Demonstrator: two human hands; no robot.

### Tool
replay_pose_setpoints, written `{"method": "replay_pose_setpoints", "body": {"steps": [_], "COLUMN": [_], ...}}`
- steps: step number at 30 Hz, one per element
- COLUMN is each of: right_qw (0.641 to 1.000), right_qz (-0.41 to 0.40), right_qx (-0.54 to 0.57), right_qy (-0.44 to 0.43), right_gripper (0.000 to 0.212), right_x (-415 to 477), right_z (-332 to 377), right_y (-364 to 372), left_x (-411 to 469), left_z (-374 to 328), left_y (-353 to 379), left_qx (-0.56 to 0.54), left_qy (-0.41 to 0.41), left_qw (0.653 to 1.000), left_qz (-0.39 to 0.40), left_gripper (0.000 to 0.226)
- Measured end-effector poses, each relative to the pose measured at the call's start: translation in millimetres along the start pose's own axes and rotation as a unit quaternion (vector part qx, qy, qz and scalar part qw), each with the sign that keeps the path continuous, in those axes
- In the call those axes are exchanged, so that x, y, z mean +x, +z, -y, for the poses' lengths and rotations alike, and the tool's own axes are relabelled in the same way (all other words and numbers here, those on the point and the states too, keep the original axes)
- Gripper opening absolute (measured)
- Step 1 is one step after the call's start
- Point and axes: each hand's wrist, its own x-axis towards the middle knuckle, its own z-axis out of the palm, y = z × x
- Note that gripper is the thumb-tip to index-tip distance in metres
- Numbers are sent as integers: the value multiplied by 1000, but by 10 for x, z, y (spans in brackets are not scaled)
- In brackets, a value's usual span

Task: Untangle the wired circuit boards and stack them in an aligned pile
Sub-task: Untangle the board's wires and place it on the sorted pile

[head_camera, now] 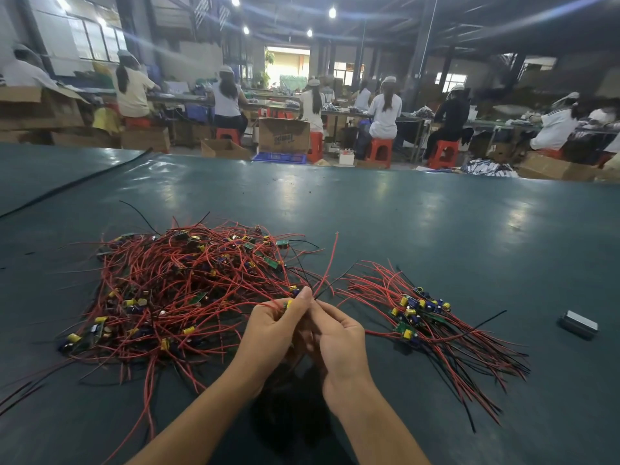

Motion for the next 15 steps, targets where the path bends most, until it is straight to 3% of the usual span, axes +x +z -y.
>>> {"method": "replay_pose_setpoints", "body": {"steps": [6, 10, 15], "right_qw": [998, 995, 983], "right_qz": [-42, -72, -167], "right_qx": [30, 56, 74], "right_qy": [27, 33, 17], "right_gripper": [7, 4, 6], "right_x": [41, 91, 180], "right_z": [11, 76, 192], "right_y": [7, -35, -158], "left_x": [26, -1, -31], "left_z": [45, -7, -62], "left_y": [31, 64, 117], "left_qx": [-17, -18, -25], "left_qy": [13, 6, 14], "left_qw": [998, 995, 996], "left_qz": [-64, -95, -88], "left_gripper": [33, 45, 48]}}
